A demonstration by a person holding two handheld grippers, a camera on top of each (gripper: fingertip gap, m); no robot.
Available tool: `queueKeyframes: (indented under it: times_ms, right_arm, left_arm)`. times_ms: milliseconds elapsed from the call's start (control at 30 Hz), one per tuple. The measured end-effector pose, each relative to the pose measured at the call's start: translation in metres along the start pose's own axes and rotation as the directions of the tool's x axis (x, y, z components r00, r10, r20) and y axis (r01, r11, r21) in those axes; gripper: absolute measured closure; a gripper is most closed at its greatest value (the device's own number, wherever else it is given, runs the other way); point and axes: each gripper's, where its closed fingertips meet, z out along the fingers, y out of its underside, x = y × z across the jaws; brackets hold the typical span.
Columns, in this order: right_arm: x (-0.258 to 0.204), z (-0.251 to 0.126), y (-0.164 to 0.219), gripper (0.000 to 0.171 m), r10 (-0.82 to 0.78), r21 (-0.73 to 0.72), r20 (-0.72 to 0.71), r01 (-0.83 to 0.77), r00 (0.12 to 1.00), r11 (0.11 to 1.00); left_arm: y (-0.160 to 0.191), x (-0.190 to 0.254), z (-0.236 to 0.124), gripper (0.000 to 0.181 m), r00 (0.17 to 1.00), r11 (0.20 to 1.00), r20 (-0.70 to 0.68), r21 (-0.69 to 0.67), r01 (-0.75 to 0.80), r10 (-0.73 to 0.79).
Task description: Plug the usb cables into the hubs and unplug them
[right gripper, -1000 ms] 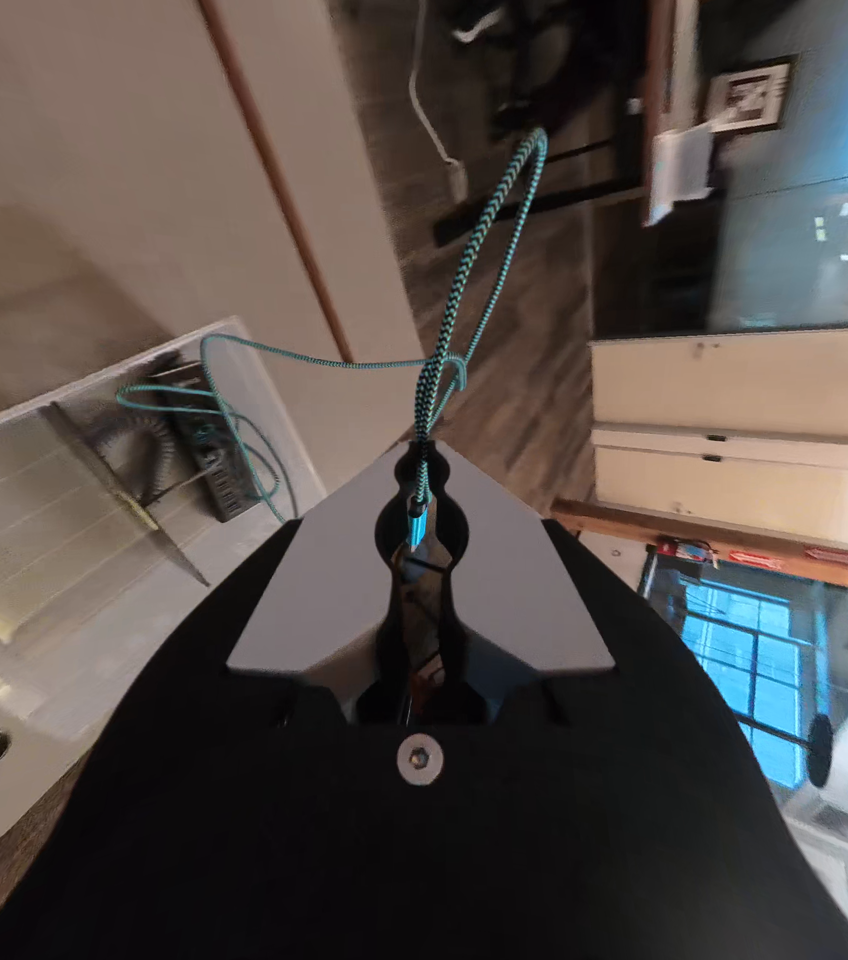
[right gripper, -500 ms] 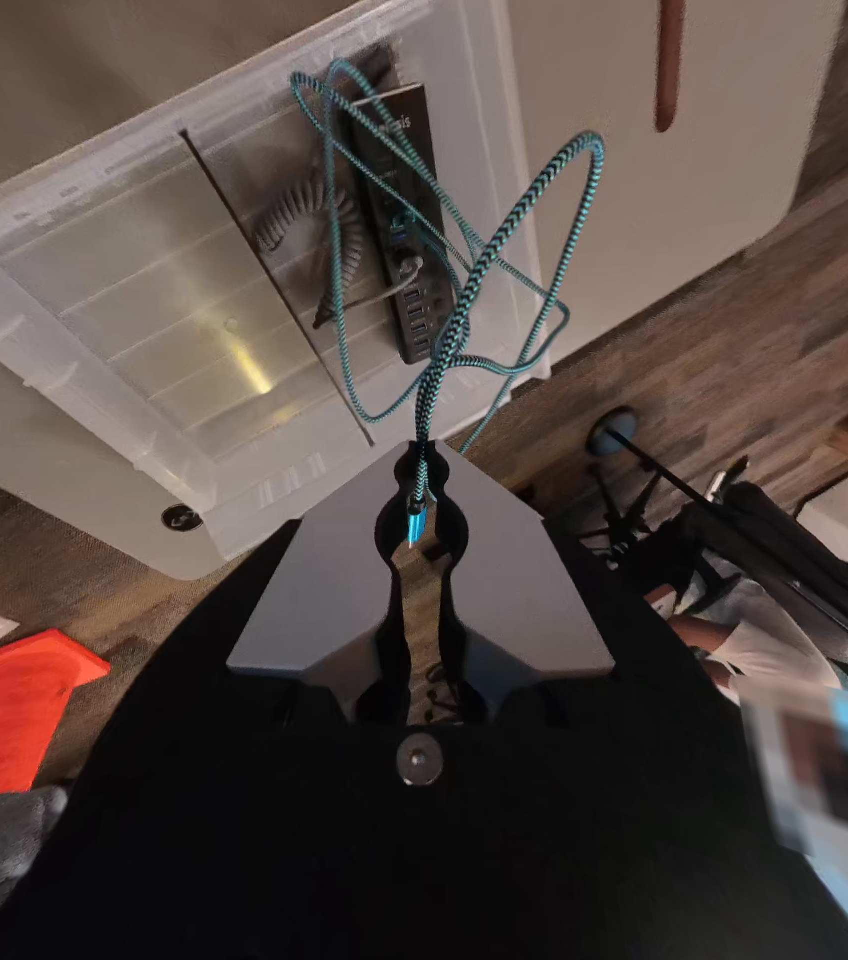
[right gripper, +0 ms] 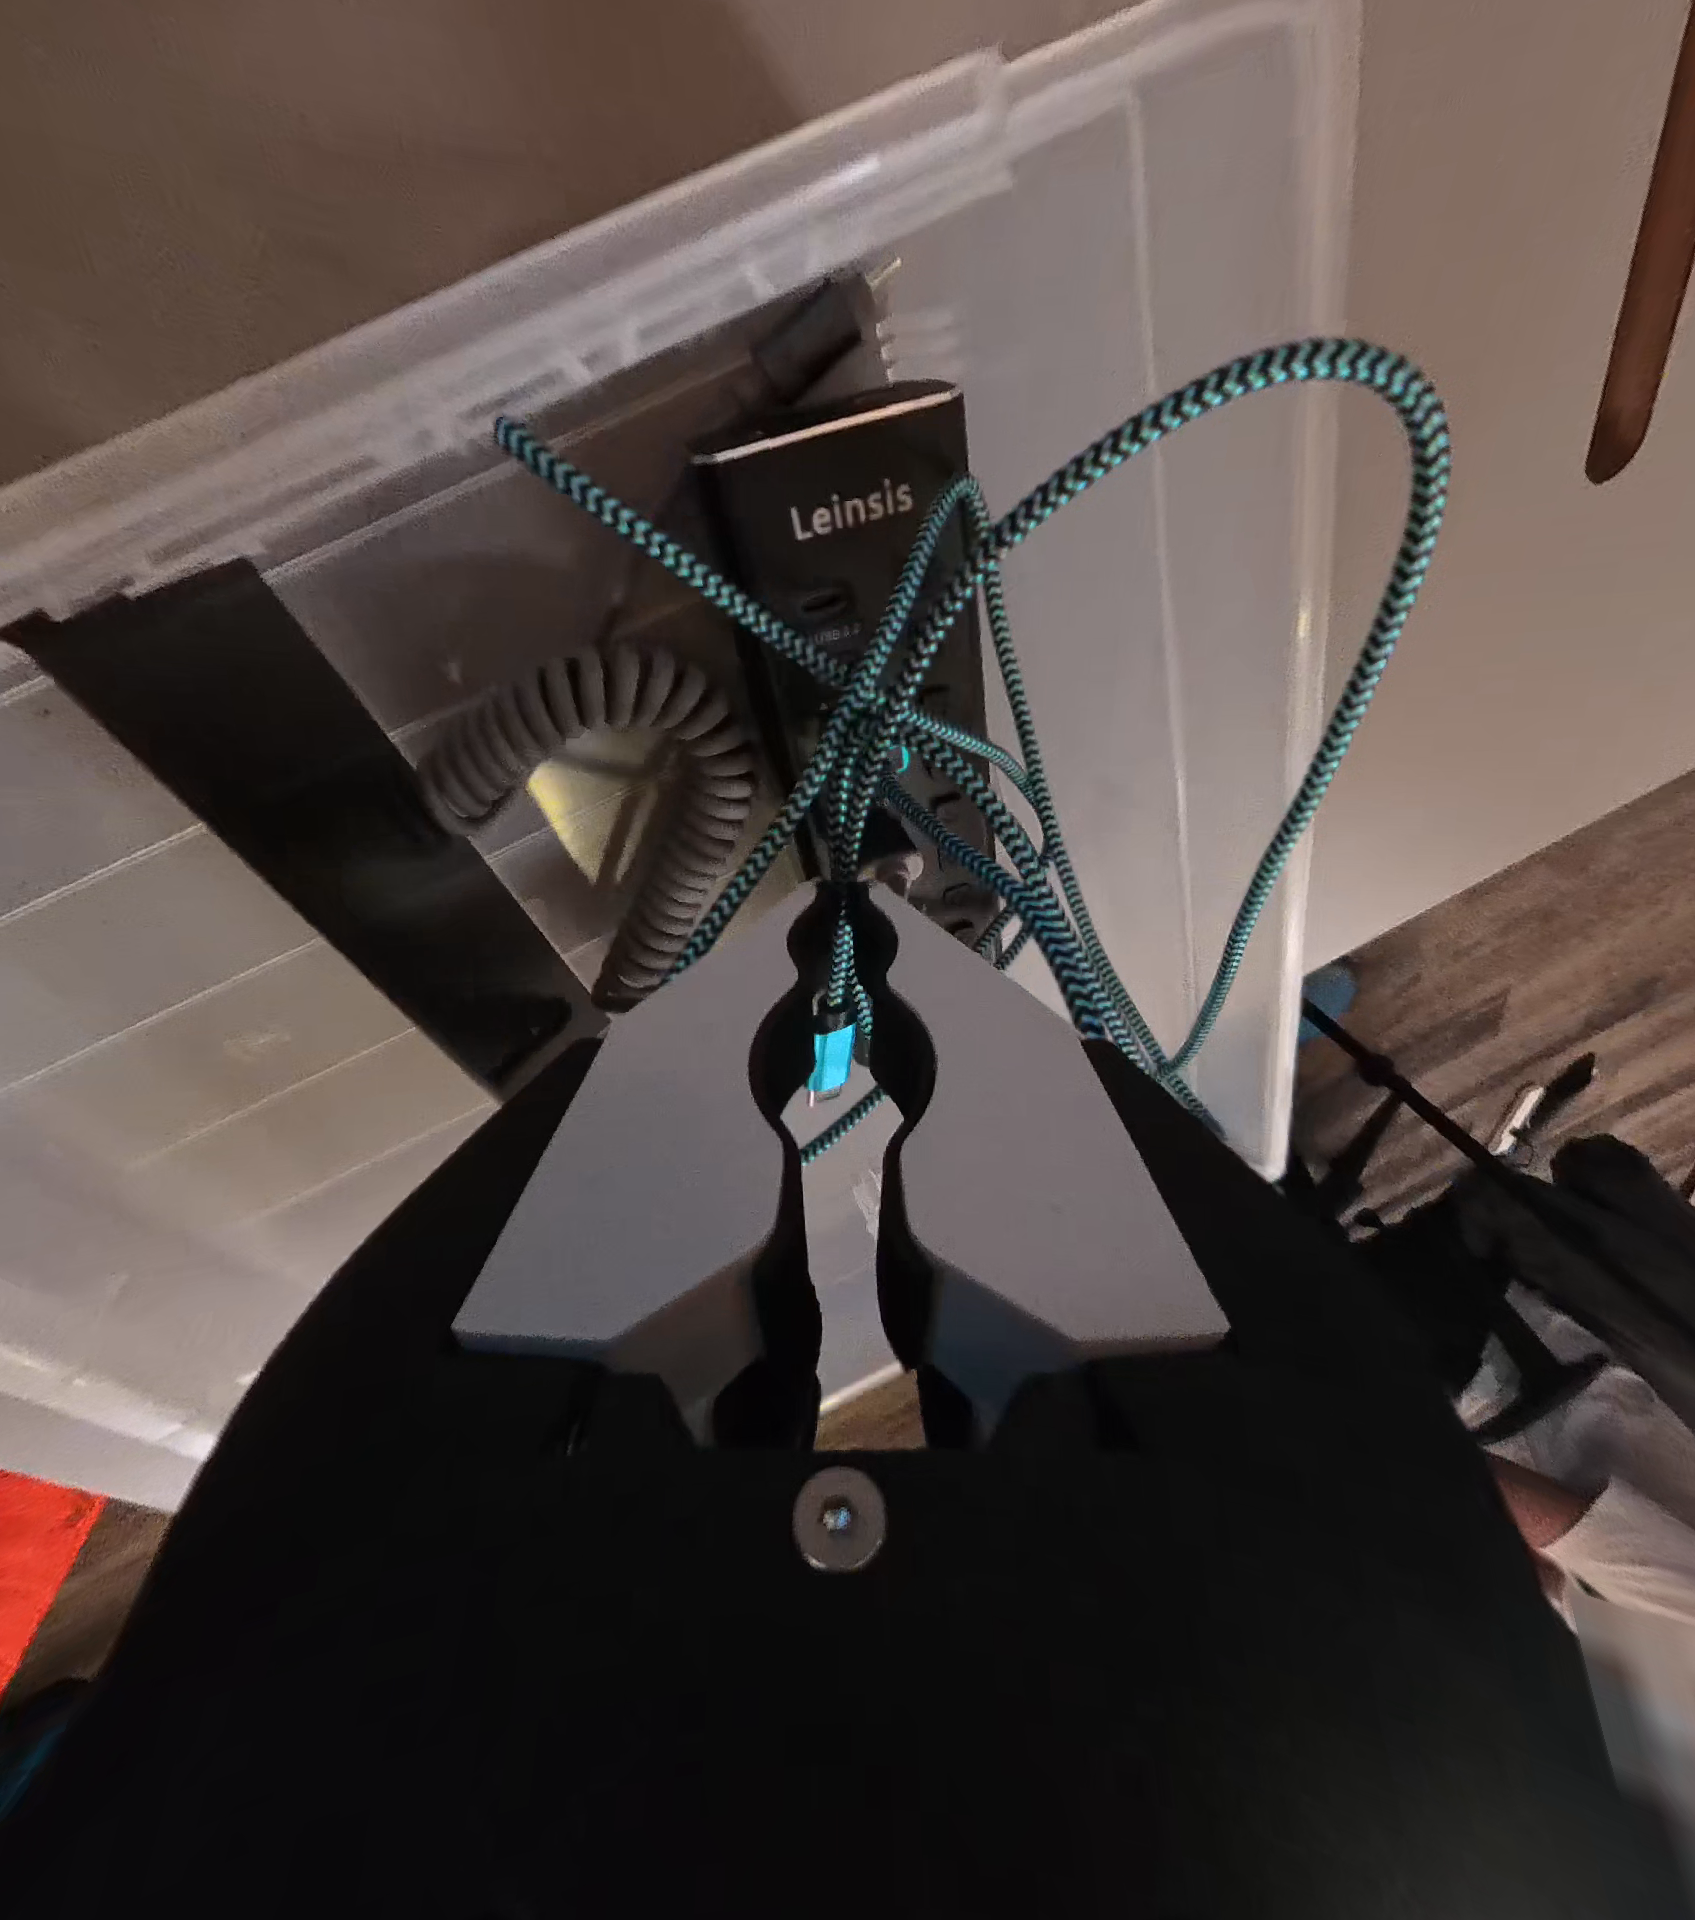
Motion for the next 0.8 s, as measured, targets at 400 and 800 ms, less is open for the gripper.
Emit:
queueKeyframes:
  times_ms: [400, 800]
  right_arm:
    - [0.018, -0.114, -0.016, 0.124, 0.217, 0.288, -0.065, -0.190, 0.974, 0.939]
    - [-0.063, -0.256, -0.144, 0.138, 0.586, 0.943, -0.232, 0.032, 0.776, 0.331]
  left_arm:
    - [0.000, 0.001, 0.000, 0.130, 1.000, 1.000, -0.010, 0.003, -0.005, 0.005]
    - [-0.005, -0.008, -0.005, 0.129, 0.999, 0.999, 0.036, 0.034, 0.020, -0.021]
